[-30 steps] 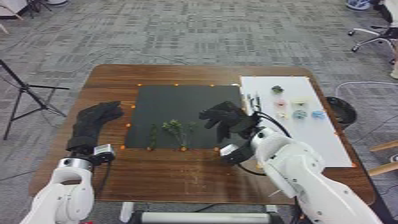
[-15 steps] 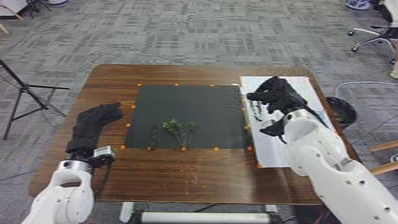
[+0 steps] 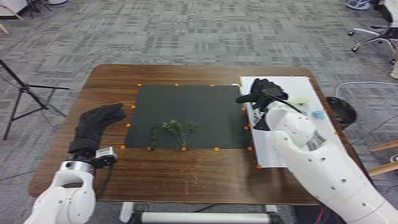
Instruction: Arrange flowers
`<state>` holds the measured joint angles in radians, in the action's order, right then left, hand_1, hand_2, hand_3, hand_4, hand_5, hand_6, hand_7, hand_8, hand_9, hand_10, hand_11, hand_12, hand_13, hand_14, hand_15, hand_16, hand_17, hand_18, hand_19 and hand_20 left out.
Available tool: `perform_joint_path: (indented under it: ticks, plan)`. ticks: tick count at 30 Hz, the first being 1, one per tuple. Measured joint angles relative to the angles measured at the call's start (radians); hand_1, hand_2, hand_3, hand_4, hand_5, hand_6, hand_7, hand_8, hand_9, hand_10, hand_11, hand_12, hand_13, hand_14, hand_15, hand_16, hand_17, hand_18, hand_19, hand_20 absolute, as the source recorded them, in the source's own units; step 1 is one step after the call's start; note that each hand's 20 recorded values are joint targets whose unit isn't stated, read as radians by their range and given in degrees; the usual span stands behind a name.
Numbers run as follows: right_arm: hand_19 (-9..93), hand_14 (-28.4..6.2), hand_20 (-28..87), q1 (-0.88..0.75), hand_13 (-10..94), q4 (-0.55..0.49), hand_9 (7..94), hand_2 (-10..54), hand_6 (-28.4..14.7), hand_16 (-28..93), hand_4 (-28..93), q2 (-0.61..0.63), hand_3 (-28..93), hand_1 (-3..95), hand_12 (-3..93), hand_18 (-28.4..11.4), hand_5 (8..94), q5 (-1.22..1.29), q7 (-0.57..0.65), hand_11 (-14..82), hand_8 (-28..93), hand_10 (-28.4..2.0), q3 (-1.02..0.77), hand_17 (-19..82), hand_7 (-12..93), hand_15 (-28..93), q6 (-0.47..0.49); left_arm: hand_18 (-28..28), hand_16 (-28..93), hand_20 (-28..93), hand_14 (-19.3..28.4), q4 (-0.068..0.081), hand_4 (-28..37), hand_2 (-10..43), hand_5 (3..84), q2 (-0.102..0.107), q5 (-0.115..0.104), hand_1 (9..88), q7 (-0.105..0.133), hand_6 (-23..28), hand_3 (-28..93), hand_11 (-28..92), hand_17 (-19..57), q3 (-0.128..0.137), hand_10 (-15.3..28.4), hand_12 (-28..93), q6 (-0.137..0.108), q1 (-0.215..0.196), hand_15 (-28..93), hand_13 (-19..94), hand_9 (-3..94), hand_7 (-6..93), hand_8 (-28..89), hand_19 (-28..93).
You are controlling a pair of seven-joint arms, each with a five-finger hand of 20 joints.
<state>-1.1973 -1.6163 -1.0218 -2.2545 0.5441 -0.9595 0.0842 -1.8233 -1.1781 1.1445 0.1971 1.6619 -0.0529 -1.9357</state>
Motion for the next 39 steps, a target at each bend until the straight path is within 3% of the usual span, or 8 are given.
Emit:
perform_joint_path:
  ticks: [9,21,25,29,31,33,39]
  plan:
    - [89,-6.3,43,0.060,86,0.037,72.6,-9.5,-7.2,33,-7,-0.009,55,33.1,26.2,-13.5,59.8,-0.111,-0.006,21.5,0,-17.6,0.013,58,13,49,0.012,12.8,2,22,19.0,-0.005,-24.8,8.0,56.9,0.001,0.000,26.4,-0.002,3.1,66,22,10.3,0.000,15.2,14,0.001,-0.004,26,45,54.6,15.1,-6,13]
    - [89,-6.0,43,0.020,86,0.067,70.9,-9.5,-7.3,34,-7,-0.009,55,32.9,26.0,-12.9,57.9,-0.163,-0.002,20.3,0,-18.1,0.013,58,14,49,0.108,12.8,2,22,19.0,-0.013,-24.8,7.9,56.7,0.003,0.000,26.5,-0.007,3.1,66,22,10.3,0.005,15.2,14,0.011,-0.010,26,45,54.6,15.2,-6,13]
    - [89,-5.6,43,-0.006,87,0.067,71.6,-9.5,-7.5,34,-7,-0.010,56,36.4,26.6,-12.5,57.6,-0.162,0.005,21.8,0,-17.6,0.013,59,15,49,0.129,12.8,2,22,19.0,-0.013,-24.7,7.9,56.7,0.003,0.000,26.5,-0.009,3.1,66,22,10.2,0.005,15.2,14,0.020,-0.010,26,45,54.6,15.1,-6,13]
    - [90,-4.1,44,-0.017,88,0.060,74.5,-9.5,-7.4,34,-10,-0.017,56,48.7,32.5,-11.1,58.7,-0.158,0.017,25.2,-1,-14.4,0.011,61,22,50,0.129,12.8,2,22,19.0,-0.013,-24.7,7.8,56.7,0.003,0.000,26.5,-0.010,3.1,66,22,10.2,0.006,15.2,14,0.025,-0.011,26,45,54.6,15.0,-6,13]
    - [89,-3.4,44,-0.016,89,0.060,80.1,-9.5,-6.3,35,-7,-0.022,48,58.6,43.8,-9.9,60.7,-0.154,0.027,16.8,19,-12.2,0.012,62,22,49,0.125,12.8,2,22,19.0,-0.013,-24.7,7.8,56.6,0.003,0.000,26.5,-0.010,3.1,66,22,10.2,0.006,15.1,14,0.026,-0.011,26,45,54.6,15.1,-6,13]
    - [88,-2.9,45,-0.016,91,0.061,83.9,-9.5,-5.2,35,-6,-0.025,46,63.8,47.2,-9.3,64.2,-0.147,0.036,13.9,27,-10.9,0.014,63,22,48,0.111,12.8,2,22,19.0,-0.013,-24.7,7.8,56.6,0.003,0.000,26.5,-0.010,3.1,66,22,10.3,0.006,15.2,14,0.028,-0.011,26,45,54.6,15.1,-6,13]
    - [87,-2.3,45,-0.013,93,0.058,88.0,-9.5,-3.9,36,-7,-0.033,49,66.6,46.7,-8.6,70.4,-0.022,0.062,15.1,28,-10.0,0.003,65,24,45,0.060,12.8,2,22,19.0,-0.013,-24.8,7.8,56.6,0.003,0.000,26.5,-0.010,3.1,66,22,10.2,0.006,15.2,14,0.034,-0.010,26,45,54.6,15.2,-6,13]
